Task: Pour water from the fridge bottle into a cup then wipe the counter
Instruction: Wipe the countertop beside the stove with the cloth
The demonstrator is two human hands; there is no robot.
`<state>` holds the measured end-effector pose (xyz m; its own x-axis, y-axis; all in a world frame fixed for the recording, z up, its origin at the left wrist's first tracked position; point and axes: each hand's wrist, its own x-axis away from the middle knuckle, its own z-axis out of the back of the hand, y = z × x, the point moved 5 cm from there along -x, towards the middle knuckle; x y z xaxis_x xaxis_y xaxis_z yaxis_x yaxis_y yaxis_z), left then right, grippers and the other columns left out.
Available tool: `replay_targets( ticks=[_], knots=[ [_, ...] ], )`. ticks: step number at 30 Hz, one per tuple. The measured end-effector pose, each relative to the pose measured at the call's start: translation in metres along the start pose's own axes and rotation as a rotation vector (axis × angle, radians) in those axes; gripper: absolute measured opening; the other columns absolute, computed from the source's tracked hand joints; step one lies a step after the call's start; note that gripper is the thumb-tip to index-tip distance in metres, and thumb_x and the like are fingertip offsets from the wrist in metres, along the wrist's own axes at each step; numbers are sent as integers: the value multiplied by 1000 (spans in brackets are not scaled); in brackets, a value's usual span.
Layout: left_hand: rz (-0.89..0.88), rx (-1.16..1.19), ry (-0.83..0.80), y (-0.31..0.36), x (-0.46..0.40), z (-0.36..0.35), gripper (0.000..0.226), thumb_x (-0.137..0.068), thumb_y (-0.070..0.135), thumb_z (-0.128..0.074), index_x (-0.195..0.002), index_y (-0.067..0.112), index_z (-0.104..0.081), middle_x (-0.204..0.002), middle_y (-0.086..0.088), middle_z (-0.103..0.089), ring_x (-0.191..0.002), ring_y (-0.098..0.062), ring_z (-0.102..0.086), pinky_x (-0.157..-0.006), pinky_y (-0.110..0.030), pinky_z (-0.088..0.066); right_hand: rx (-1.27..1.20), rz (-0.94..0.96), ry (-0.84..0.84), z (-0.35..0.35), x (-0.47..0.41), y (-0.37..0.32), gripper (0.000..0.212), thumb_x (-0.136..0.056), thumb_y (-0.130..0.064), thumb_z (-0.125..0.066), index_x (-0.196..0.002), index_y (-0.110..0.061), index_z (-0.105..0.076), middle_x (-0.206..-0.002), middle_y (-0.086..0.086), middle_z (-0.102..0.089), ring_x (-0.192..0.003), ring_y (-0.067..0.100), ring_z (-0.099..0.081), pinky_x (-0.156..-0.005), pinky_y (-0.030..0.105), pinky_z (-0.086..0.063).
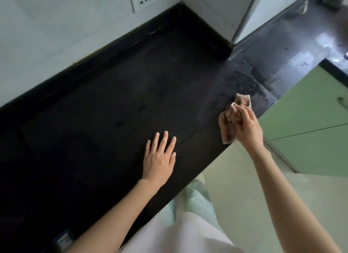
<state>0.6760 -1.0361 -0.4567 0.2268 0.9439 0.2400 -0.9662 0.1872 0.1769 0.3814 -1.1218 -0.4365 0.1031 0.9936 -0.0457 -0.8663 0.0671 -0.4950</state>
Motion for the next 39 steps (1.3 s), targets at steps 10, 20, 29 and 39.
replay_targets(
  ticks=[10, 20, 29, 39],
  knots=[
    [68, -3, -52, 9, -1, -1, 55, -97, 40, -23, -146, 22, -37, -155, -10, -32, -142, -35, -28, -111, -55, -29, -9, 365, -184, -42, -40, -69, 48, -84, -10, -60, -131, -15, -52, -138, 11, -48, -127, 34, -46, -93, 45, -48],
    [126, 12, -38, 11, -1, 3, 54, -97, 41, -22, -147, 23, -35, -156, -7, -28, -145, -30, -22, -116, -49, -18, -57, 267, -175, 26, -71, 49, 52, -84, -15, -55, -135, -24, -48, -146, 4, -41, -133, 27, -41, -102, 40, -42],
    [246, 27, -8, 25, -9, 10, 51, -99, 38, -26, -147, 21, -35, -157, -8, -26, -146, -30, -20, -116, -50, -17, -52, 422, -267, -31, -155, -38, 49, -83, -13, -59, -132, -13, -53, -135, 16, -50, -122, 37, -49, -98, 47, -44],
    [365, 86, 38, 44, -53, 18, 51, -99, 34, -39, -148, 21, -33, -157, -9, -25, -145, -33, -21, -114, -55, -24, -77, 572, -332, 13, -57, 27, 46, -90, -20, -55, -136, -19, -50, -144, 10, -43, -131, 29, -42, -107, 33, -36]
  ],
)
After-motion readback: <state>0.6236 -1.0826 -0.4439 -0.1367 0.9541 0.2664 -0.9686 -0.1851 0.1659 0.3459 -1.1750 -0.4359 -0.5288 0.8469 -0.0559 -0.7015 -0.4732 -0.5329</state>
